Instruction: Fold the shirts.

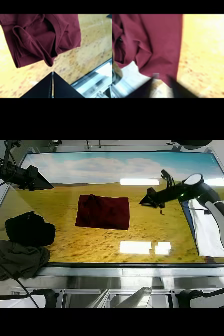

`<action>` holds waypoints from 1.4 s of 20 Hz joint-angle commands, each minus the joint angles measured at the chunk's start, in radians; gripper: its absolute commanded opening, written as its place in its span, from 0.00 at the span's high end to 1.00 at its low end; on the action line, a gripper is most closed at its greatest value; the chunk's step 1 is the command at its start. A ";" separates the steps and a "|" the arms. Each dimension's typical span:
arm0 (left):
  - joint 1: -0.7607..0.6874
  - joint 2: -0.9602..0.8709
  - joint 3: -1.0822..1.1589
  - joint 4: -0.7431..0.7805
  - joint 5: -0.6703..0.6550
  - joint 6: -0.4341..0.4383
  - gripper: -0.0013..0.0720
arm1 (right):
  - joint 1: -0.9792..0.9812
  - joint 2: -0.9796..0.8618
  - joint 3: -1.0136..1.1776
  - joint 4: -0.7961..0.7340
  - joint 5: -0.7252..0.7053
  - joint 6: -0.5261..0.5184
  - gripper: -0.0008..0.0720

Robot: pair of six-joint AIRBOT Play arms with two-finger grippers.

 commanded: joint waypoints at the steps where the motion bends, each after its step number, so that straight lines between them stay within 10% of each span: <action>1: -0.001 0.004 -0.001 0.000 0.005 0.001 0.98 | -0.001 -0.040 -0.130 0.115 -0.119 -0.097 0.02; 7: -0.001 0.004 -0.001 0.001 0.006 0.002 0.98 | 0.072 -0.145 -0.126 0.174 -0.263 -0.130 0.02; 11: -0.001 0.004 -0.001 0.000 0.017 0.002 0.98 | 0.140 -0.156 -0.083 0.187 -0.287 -0.129 0.31; 17: -0.001 0.004 -0.001 0.001 0.024 0.003 0.98 | 0.188 -0.204 -0.050 0.236 -0.306 -0.093 0.31; 21: -0.001 0.004 -0.001 0.001 0.024 0.003 0.98 | 0.219 -0.219 -0.042 0.356 -0.306 -0.170 0.95; 28: -0.001 0.004 -0.001 0.001 0.020 0.003 0.98 | 0.122 0.068 0.101 0.344 -0.244 -0.177 0.96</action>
